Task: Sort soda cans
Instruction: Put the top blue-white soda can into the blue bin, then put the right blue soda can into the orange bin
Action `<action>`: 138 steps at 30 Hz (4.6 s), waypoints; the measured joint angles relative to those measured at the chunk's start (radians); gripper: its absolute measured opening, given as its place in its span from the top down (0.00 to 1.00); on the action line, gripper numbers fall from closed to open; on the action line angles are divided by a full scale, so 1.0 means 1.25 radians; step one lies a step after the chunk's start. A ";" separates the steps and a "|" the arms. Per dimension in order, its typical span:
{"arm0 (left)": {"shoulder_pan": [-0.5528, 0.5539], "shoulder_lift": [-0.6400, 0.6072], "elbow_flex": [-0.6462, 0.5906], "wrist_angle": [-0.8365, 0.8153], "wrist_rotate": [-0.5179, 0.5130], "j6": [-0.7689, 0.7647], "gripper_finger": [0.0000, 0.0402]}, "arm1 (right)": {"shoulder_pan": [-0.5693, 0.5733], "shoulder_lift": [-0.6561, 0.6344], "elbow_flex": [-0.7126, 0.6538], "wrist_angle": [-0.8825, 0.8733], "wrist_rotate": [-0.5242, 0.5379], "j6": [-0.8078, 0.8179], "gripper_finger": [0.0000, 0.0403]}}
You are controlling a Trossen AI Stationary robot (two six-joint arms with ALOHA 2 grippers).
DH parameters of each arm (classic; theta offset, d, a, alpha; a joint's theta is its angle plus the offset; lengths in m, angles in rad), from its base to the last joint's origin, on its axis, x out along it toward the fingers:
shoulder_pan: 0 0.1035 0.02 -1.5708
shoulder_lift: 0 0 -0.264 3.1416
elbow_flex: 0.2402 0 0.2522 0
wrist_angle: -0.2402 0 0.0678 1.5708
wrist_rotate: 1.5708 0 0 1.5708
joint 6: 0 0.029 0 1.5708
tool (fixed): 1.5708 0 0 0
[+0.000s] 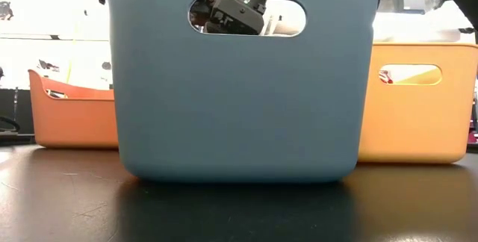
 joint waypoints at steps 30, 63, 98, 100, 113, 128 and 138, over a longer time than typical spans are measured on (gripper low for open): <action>0.000 0.000 -0.001 -0.012 0.000 -0.001 0.20 | 0.039 -0.011 0.072 -0.069 0.112 -0.038 0.03; -0.551 -0.041 -0.001 -0.054 0.268 0.104 0.20 | 0.278 -0.249 0.260 -0.317 0.418 0.078 0.08; -0.854 0.458 0.399 -1.002 0.050 -0.627 0.31 | 0.542 -0.288 0.259 -0.483 0.716 0.277 0.08; -0.869 0.470 0.395 -1.065 0.086 -0.658 0.31 | 0.551 -0.288 0.259 -0.483 0.725 0.277 0.08; -0.898 0.483 0.394 -0.798 0.077 -0.664 0.32 | 0.579 -0.288 0.259 -0.492 0.731 0.289 0.08; -0.904 0.483 0.394 -0.545 -0.057 -0.501 0.16 | 0.578 -0.288 0.201 -0.522 0.746 0.338 0.08; -0.939 0.527 0.394 -0.386 -0.056 -0.490 0.14 | 0.577 -0.288 0.188 -0.520 0.748 0.352 0.08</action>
